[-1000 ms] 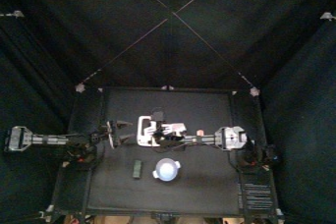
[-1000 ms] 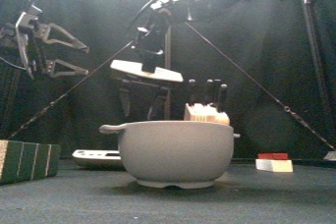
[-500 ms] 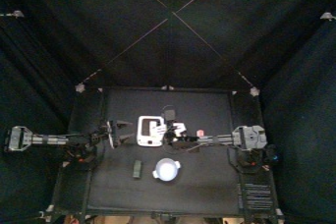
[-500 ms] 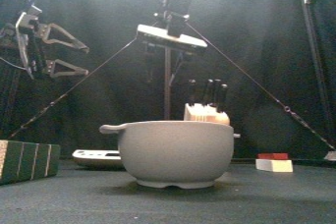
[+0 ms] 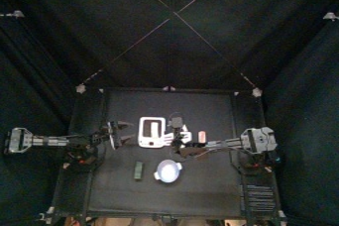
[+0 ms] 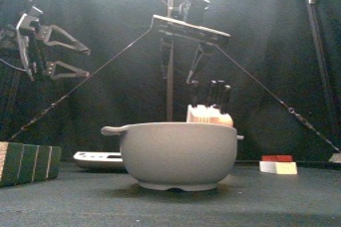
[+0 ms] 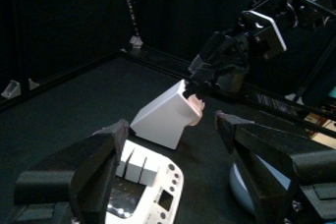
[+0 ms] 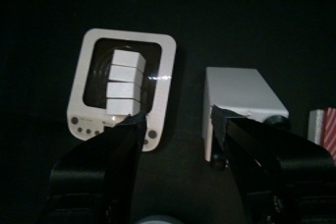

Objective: Grab cleaver

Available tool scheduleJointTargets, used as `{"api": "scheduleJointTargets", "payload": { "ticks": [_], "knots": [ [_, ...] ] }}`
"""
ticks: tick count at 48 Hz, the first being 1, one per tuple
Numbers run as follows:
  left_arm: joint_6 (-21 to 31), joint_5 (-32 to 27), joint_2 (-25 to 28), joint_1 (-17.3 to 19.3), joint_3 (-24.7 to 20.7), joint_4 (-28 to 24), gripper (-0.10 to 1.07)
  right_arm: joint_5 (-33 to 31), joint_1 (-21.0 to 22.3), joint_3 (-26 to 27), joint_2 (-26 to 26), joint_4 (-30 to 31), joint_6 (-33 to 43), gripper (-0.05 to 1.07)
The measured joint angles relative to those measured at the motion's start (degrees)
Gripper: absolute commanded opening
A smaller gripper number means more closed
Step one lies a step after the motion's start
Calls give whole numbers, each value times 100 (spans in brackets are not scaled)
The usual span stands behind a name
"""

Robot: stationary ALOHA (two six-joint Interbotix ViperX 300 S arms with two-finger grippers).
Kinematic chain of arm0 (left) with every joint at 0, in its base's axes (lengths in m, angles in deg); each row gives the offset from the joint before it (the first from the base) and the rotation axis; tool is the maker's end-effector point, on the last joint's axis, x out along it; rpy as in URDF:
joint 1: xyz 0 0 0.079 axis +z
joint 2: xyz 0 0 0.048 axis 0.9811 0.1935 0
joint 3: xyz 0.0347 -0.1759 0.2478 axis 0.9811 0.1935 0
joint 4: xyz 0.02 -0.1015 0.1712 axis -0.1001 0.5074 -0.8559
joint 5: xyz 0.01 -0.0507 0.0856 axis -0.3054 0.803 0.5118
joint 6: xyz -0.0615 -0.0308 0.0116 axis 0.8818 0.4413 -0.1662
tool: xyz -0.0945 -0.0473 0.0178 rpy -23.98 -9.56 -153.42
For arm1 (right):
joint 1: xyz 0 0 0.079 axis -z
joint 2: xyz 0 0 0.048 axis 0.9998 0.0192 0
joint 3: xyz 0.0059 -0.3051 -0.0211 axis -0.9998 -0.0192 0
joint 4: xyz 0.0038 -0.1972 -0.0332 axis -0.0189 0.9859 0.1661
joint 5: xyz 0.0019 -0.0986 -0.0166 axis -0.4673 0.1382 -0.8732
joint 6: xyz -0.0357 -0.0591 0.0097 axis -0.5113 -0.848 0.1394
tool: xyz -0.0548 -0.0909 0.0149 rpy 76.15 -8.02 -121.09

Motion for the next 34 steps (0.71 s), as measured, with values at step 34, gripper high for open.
{"api": "scheduleJointTargets", "payload": {
  "ticks": [34],
  "knots": [
    [0, 9, 9, 62, 18, 0, 104, -123, -70, -360, -53, -308, 141, 88]
  ]
}}
